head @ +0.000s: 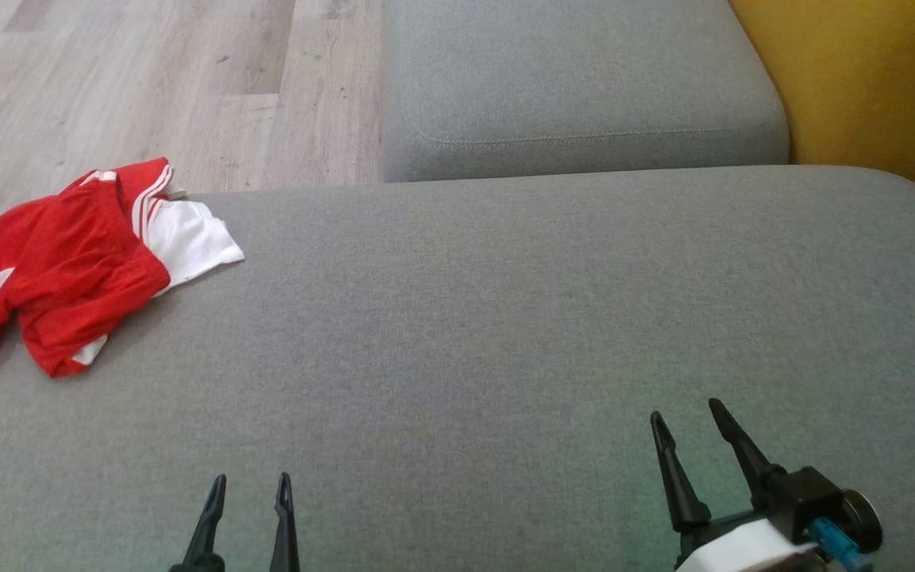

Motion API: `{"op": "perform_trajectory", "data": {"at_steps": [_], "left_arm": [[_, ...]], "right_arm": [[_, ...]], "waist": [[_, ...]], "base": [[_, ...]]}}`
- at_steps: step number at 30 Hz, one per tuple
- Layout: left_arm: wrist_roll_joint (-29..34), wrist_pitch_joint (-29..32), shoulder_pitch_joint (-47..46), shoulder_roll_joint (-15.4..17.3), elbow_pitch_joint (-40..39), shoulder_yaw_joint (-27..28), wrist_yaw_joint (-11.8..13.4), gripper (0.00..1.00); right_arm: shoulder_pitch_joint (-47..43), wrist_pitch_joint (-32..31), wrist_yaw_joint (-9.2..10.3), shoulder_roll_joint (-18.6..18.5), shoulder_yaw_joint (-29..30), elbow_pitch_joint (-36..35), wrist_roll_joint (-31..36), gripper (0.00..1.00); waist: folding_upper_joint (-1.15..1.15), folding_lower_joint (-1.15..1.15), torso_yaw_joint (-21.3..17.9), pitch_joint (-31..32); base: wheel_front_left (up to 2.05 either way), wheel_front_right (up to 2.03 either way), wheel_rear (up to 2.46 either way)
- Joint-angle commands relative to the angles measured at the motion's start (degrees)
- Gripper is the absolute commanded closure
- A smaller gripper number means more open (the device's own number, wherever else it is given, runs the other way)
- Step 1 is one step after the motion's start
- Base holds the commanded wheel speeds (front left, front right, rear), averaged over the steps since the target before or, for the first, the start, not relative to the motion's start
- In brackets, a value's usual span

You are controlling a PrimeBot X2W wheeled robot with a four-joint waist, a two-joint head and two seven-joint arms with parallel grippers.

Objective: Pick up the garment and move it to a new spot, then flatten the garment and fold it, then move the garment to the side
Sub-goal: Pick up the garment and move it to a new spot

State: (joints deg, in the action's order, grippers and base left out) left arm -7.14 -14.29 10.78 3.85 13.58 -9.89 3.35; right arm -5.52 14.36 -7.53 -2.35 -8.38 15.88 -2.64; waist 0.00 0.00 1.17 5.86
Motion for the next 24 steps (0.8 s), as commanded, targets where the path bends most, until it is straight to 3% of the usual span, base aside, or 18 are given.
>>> {"op": "perform_trajectory", "data": {"at_steps": [1, 13, 24], "left_arm": [[0.05, -0.71, -2.24, 0.1, -1.52, 1.49, 0.07, 0.0], [0.02, -0.71, -2.88, -0.04, -0.78, 1.72, -0.21, 0.0], [0.53, -0.71, -3.98, 1.41, -1.9, 2.94, 0.16, 0.0]], "right_arm": [[1.3, 0.63, 0.04, -0.53, -1.37, -1.42, -0.38, 0.0], [1.2, 0.63, 0.04, -0.53, -1.96, -1.49, -0.9, 0.0], [1.02, 0.63, 0.04, -0.53, -2.63, -2.34, -2.86, 0.0]], "waist": [[0.0, 0.0, -0.01, -0.02], [0.0, 0.0, 1.61, -0.05], [0.0, 0.0, 15.72, -0.44]], "base": [[0.0, 0.0, 0.0], [0.0, 0.0, 0.0], [0.0, 0.0, 0.0]]}}
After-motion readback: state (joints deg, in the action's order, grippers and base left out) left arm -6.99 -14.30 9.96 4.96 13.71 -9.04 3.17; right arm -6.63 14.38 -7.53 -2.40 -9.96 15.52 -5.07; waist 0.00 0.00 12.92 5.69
